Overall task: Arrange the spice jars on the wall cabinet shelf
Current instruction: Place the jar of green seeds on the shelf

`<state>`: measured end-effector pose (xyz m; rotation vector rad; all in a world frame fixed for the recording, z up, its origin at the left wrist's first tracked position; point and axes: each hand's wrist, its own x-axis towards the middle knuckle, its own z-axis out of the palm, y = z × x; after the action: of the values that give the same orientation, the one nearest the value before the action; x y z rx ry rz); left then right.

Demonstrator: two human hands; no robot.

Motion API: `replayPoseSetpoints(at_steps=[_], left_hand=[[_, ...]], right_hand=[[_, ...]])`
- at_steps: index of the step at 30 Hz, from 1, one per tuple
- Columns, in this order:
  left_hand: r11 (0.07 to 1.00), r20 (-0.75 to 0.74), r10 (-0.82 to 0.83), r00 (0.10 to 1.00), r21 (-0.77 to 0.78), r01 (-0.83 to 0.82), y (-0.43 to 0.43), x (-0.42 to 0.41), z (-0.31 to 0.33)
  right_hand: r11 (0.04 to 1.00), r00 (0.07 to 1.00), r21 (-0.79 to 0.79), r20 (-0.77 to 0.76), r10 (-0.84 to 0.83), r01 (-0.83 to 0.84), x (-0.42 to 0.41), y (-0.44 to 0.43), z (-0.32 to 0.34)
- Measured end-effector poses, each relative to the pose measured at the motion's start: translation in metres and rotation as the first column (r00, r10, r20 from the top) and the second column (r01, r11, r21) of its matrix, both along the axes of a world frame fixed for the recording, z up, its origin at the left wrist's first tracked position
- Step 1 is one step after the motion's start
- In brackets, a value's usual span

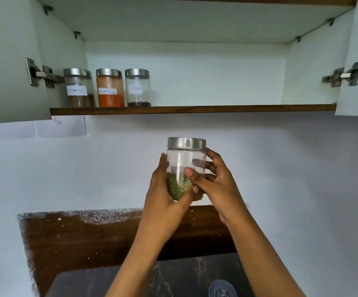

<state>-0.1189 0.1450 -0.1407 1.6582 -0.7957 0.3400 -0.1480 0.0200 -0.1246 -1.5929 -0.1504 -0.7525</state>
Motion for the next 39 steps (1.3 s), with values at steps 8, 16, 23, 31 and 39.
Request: replayPoseSetpoints(at_steps=[8,16,23,31,39], left_hand=[[0.901,-0.087,-0.317,0.945,-0.339,0.271,0.002,0.009,-0.001],[0.638,-0.114,-0.614,0.781,-0.655,0.405,-0.007,0.006,-0.01],[0.984,-0.101,-0.024,0.995,-0.178,0.006,-0.016,-0.021,-0.007],[0.985,-0.035,-0.071,0.997,-0.157,0.064,-0.014,-0.02,0.005],[0.709,-0.183,-0.585,0.79,-0.588,0.389,-0.015,-0.015,0.015]], right_hand=[[0.995,0.997,-0.072,-0.033,0.072,-0.074,-0.025,-0.016,0.014],[0.853,0.848,0.244,-0.163,0.504,-0.46,-0.018,-0.027,0.015],[0.993,0.991,0.089,-0.105,0.089,-0.08,-0.018,-0.017,0.013],[0.997,0.999,-0.075,0.04,-0.021,0.024,-0.033,-0.011,0.027],[0.97,0.969,-0.033,0.05,0.241,-0.24,-0.055,-0.025,0.03]])
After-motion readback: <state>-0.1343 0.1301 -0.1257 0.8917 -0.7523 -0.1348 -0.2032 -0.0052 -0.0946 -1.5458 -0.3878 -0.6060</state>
